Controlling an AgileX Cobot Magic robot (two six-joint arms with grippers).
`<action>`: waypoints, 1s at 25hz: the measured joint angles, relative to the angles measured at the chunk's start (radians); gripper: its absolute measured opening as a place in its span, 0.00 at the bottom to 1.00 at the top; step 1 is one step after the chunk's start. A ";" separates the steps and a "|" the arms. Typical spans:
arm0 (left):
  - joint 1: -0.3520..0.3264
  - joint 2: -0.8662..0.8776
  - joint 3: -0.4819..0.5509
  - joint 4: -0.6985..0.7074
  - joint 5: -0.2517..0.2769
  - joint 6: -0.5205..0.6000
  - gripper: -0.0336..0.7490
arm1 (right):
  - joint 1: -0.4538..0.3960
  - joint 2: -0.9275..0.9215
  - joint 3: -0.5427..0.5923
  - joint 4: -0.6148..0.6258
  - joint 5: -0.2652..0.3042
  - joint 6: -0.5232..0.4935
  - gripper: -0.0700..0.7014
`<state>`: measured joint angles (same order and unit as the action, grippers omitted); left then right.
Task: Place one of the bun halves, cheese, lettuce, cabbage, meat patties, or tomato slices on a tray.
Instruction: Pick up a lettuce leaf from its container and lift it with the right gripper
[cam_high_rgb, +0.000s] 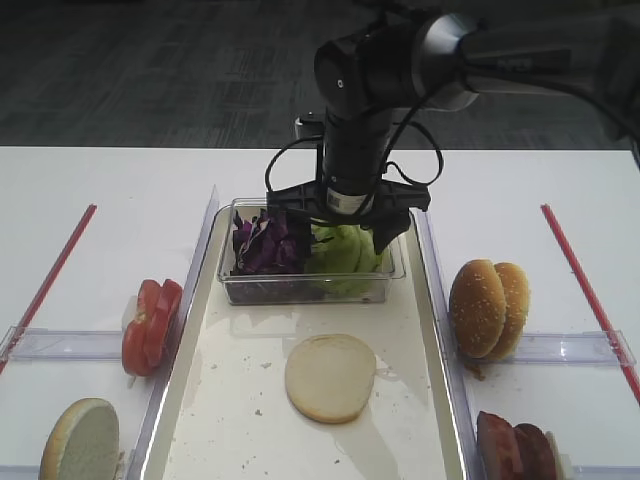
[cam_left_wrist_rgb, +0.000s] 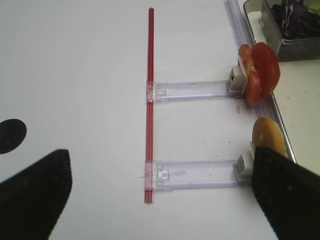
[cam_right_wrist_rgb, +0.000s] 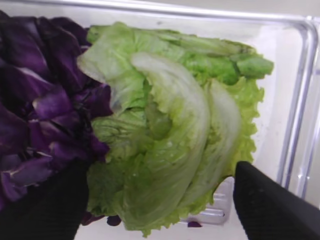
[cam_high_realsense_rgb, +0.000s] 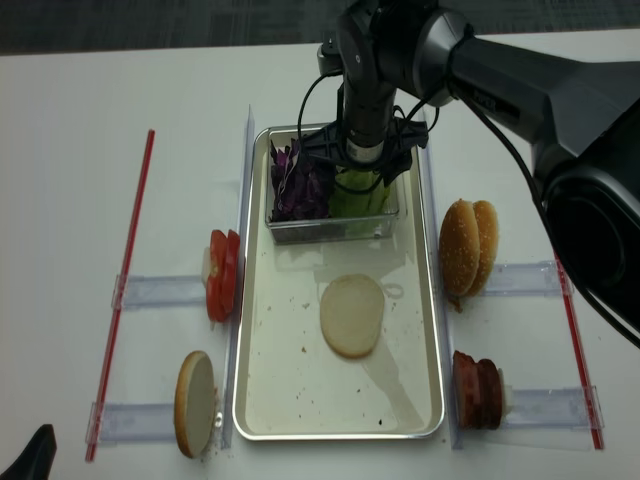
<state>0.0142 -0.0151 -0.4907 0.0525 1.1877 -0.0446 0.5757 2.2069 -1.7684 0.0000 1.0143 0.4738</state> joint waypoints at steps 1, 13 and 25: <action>0.000 0.000 0.000 0.000 0.000 0.000 0.90 | 0.000 0.004 0.000 0.006 -0.001 0.002 0.88; 0.000 0.000 0.000 0.000 0.000 0.000 0.90 | -0.017 0.008 0.000 0.028 -0.032 0.002 0.78; 0.000 0.000 0.000 0.000 0.000 0.000 0.90 | -0.017 0.044 0.000 0.069 -0.035 -0.011 0.68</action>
<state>0.0142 -0.0151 -0.4907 0.0530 1.1877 -0.0446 0.5586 2.2505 -1.7684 0.0694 0.9797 0.4629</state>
